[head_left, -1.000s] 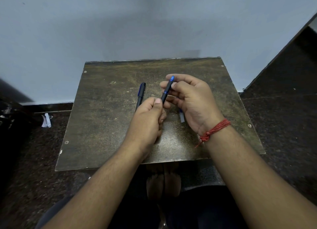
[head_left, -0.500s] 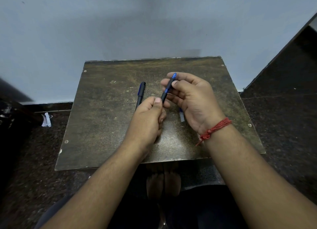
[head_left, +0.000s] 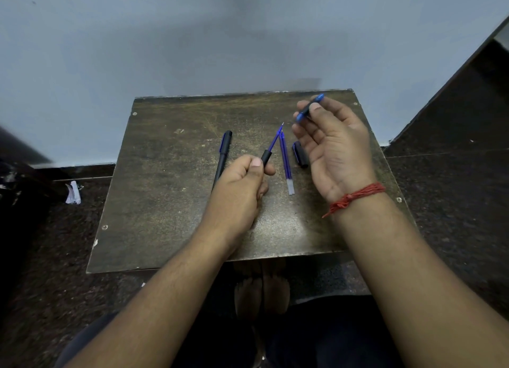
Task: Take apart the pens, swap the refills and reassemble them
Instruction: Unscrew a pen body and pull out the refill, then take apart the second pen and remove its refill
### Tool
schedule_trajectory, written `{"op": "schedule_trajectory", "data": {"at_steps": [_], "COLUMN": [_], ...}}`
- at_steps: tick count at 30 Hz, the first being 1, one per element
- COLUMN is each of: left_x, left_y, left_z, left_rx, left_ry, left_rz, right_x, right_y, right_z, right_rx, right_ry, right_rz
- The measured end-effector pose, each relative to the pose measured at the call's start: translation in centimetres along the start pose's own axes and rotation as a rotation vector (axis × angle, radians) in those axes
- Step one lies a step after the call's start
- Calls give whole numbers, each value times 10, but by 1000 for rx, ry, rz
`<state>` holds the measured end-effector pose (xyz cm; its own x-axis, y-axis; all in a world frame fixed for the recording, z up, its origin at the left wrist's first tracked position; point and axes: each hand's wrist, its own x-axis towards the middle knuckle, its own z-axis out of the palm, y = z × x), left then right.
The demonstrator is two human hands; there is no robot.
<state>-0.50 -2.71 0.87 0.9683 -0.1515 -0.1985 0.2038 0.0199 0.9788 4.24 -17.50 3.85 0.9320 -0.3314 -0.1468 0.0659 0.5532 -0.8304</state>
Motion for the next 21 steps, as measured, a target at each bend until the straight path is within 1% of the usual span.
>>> {"op": "schedule_trajectory", "data": {"at_steps": [2, 4, 6, 8, 11, 13, 15, 17, 21], "left_x": [0, 0, 0, 1, 1, 2, 1, 0, 0], "left_y": [0, 1, 1, 1, 1, 2, 2, 3, 4], "left_z": [-1, -1, -1, -3, -5, -5, -5, -5, -5], "left_rx": [-8, -9, -4, -12, -22, -17, -2, 5, 3], "left_ry": [-2, 0, 8, 18, 32, 40, 41, 40, 40], "left_rz": [0, 0, 2, 10, 18, 20, 19, 18, 14], "right_x": [4, 8, 12, 16, 19, 20, 19, 19, 20], "right_y": [-3, -6, -8, -11, -13, -10, -5, -1, 1], "right_z": [-5, -11, -18, -27, -39, -42, -40, -37, -35], "right_rx": [-12, -170, -434, -750, -1228, -1413, -1551, -1633, -1647], "right_ry": [44, 84, 113, 127, 122, 89, 53, 21, -2], "right_rz": [-50, -155, -264, -315, -339, -318, -280, -256, -219]}}
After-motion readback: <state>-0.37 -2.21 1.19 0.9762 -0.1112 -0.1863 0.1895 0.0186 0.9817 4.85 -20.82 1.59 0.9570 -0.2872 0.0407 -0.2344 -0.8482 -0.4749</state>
